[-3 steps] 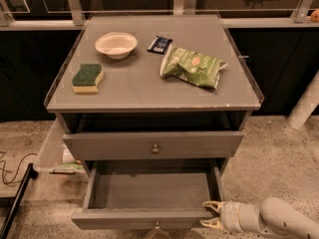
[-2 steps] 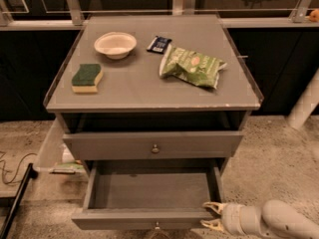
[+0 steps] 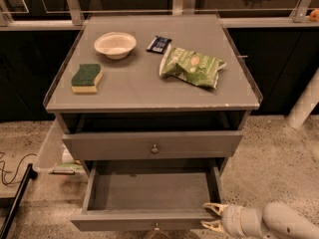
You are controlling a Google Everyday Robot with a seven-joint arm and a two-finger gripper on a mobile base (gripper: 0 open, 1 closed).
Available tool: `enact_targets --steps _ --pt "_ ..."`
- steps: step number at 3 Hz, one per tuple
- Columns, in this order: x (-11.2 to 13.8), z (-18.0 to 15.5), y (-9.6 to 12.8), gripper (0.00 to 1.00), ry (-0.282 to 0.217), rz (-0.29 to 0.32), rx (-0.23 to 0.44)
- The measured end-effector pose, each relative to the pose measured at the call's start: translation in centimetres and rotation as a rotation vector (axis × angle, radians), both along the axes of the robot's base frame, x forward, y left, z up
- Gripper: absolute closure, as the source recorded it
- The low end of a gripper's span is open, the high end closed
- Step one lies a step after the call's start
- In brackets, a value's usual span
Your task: Open middle drawer
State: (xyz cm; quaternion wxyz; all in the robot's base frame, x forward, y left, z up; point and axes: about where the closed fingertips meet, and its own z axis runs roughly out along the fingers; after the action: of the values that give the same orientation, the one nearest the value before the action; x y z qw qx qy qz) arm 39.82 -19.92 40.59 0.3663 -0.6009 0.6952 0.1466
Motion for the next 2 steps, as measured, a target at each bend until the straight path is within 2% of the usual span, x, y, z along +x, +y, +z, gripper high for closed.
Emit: enact_targets --steps 2 --pt "0.24 -0.86 0.04 0.11 0.019 -0.006 0.026"
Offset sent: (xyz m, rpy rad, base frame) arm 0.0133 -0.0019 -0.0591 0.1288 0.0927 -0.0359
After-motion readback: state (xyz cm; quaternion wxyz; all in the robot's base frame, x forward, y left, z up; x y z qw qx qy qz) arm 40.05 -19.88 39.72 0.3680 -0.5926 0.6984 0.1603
